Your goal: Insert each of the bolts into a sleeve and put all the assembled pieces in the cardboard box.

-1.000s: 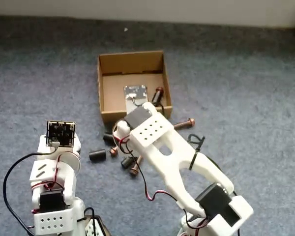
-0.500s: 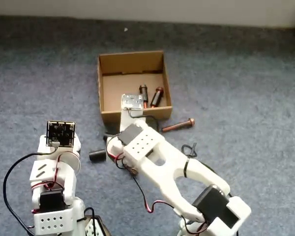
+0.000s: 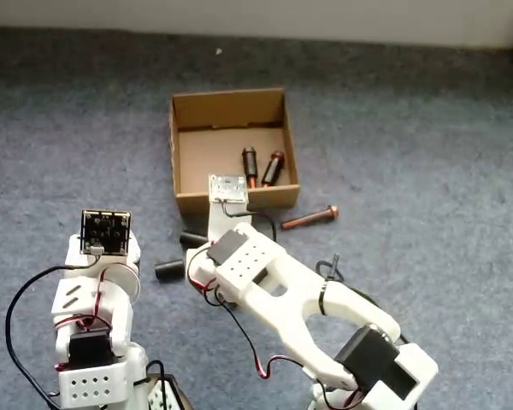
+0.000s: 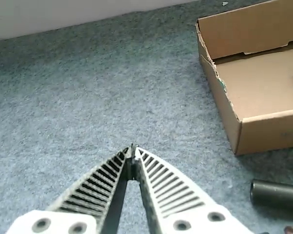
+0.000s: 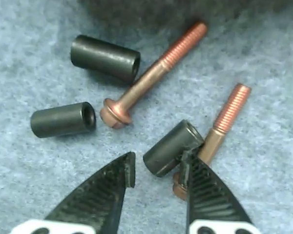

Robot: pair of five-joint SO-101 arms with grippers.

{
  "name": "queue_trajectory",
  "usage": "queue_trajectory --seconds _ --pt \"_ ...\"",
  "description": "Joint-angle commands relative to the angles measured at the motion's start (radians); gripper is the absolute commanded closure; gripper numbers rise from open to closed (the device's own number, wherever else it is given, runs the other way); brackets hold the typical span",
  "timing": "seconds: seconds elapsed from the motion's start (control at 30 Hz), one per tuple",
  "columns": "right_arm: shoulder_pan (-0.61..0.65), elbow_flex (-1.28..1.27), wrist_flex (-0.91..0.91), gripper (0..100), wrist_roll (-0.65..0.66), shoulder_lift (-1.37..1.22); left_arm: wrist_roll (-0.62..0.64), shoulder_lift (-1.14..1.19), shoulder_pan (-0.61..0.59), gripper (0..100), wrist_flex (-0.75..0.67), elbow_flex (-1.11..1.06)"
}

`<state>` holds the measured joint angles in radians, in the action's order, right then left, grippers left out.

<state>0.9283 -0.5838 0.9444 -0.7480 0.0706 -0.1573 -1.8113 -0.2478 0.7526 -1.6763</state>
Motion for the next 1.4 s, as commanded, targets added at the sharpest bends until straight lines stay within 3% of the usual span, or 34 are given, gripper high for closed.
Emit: queue_trajectory --seconds 0.0,0.33,0.47,0.73,1.13,1.37 --pt "-0.002 0.007 -0.013 85.4 -0.009 -0.018 -0.011 -0.01 0.005 99 0.003 -0.018" --pt "-0.065 0.062 -0.008 85.8 -0.008 -0.191 -0.011 -0.01 0.004 99 0.003 -0.018" --pt "-0.065 0.068 -0.012 96.6 0.0 -0.191 -0.011 -0.01 0.004 99 0.003 -0.018" --pt "-0.102 0.07 -0.005 99.4 0.158 -0.171 -0.011 -0.01 0.004 99 0.003 -0.018" --pt "-0.315 -0.064 -0.008 99.4 0.437 0.341 -0.011 -0.01 0.004 99 0.003 -0.018" --pt "-0.456 -0.228 -0.012 99.4 0.473 0.573 -0.011 -0.01 0.004 99 0.003 -0.018"
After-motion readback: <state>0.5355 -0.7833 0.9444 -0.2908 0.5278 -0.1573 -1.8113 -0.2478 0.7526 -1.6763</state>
